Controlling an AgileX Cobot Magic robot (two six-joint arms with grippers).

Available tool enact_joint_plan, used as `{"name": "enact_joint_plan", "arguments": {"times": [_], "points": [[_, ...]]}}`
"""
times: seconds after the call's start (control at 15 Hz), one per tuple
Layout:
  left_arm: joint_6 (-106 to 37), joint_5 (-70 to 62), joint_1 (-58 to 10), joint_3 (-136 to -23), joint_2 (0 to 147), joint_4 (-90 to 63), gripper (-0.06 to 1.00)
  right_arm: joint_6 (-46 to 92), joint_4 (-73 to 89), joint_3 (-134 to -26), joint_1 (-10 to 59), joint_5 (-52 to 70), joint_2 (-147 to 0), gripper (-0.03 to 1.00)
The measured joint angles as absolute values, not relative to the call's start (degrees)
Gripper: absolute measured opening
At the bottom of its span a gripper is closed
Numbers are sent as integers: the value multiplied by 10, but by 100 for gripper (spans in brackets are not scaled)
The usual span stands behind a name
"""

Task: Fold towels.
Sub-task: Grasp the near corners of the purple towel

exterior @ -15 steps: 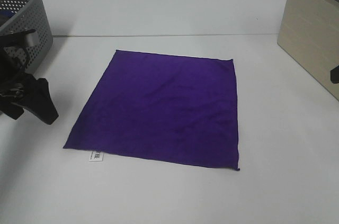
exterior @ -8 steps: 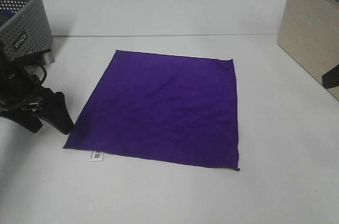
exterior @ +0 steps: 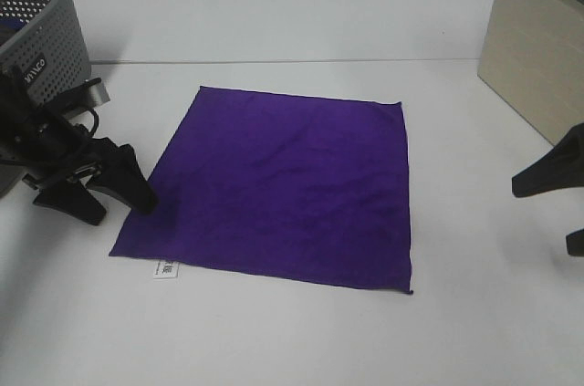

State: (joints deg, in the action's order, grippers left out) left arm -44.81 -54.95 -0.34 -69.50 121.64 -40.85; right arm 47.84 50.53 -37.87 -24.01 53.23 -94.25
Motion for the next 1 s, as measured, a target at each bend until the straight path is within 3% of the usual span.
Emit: {"name": "enact_joint_plan", "arguments": {"times": [0.27, 0.53, 1.0], "points": [[-430, -537, -53, -699, 1224, -418, 99, 511, 527, -352, -227, 473, -981, 96], [-403, -522, -74, -700, 1225, -420, 99, 503, 548, -354, -146, 416, -1041, 96], [-365, -533, -78, -704, 1226, -375, 98, 504, 676, -391, -7, 464, -1132, 94]]}}
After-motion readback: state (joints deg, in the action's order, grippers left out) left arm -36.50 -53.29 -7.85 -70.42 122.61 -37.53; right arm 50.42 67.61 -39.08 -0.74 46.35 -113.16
